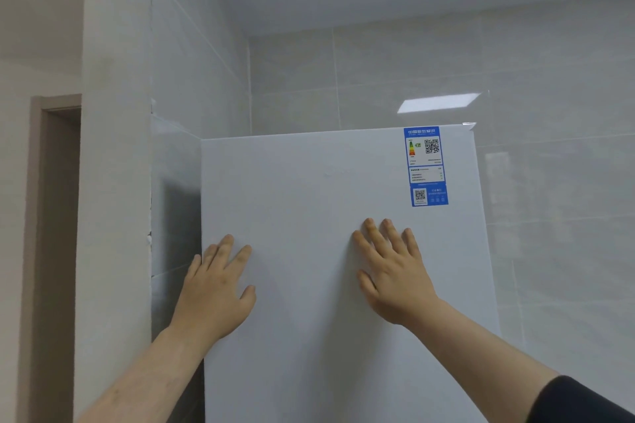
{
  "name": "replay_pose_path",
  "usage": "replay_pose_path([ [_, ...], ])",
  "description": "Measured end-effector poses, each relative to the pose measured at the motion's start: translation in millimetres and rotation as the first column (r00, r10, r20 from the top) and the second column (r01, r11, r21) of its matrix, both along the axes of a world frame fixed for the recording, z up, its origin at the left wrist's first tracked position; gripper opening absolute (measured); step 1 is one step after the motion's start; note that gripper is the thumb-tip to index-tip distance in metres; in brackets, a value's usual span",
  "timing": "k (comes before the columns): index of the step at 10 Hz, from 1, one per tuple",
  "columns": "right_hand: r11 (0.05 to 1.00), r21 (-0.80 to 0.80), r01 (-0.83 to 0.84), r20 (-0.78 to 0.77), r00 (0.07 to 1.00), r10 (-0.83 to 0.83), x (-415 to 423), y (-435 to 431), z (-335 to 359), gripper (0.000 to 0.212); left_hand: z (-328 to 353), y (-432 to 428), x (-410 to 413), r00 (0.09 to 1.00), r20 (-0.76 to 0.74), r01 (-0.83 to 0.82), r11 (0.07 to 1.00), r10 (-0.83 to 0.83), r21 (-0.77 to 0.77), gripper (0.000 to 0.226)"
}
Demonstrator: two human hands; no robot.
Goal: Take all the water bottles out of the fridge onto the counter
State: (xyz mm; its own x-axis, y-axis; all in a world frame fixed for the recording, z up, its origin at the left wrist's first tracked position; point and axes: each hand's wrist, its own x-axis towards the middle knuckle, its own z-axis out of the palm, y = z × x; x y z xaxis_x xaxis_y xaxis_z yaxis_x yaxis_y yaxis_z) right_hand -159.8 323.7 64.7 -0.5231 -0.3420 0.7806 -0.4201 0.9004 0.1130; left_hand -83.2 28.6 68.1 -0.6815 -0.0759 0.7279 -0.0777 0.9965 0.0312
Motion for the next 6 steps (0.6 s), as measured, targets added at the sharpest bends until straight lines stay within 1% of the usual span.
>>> replay_pose_path([
  [2, 1.000, -0.016, 0.009, -0.014, 1.000, -0.009, -6, -1, -4, 0.066, 4, 1, 2, 0.999, 0.033, -0.019, 1.000, 0.020, -0.018, 0.071],
  [3, 1.000, -0.003, 0.006, 0.010, 1.000, -0.006, -2, -3, -1, 0.069, 7, 4, 7, 0.996, 0.092, -0.022, 1.000, 0.020, 0.017, 0.073],
  [4, 1.000, 0.009, 0.012, 0.094, 0.995, -0.013, 10, -3, 10, 0.072, 12, 7, 11, 0.990, 0.142, -0.006, 0.997, -0.005, 0.072, 0.076],
  [5, 0.991, -0.073, -0.108, 0.179, 0.976, 0.119, 26, -3, 22, 0.060, 13, 14, 19, 0.984, 0.155, 0.058, 0.982, -0.087, 0.180, 0.075],
  [6, 0.844, -0.447, -0.296, 0.197, 0.888, 0.415, 56, 10, 44, 0.042, 12, 21, 30, 0.978, 0.122, 0.139, 0.961, -0.172, 0.240, 0.072],
])
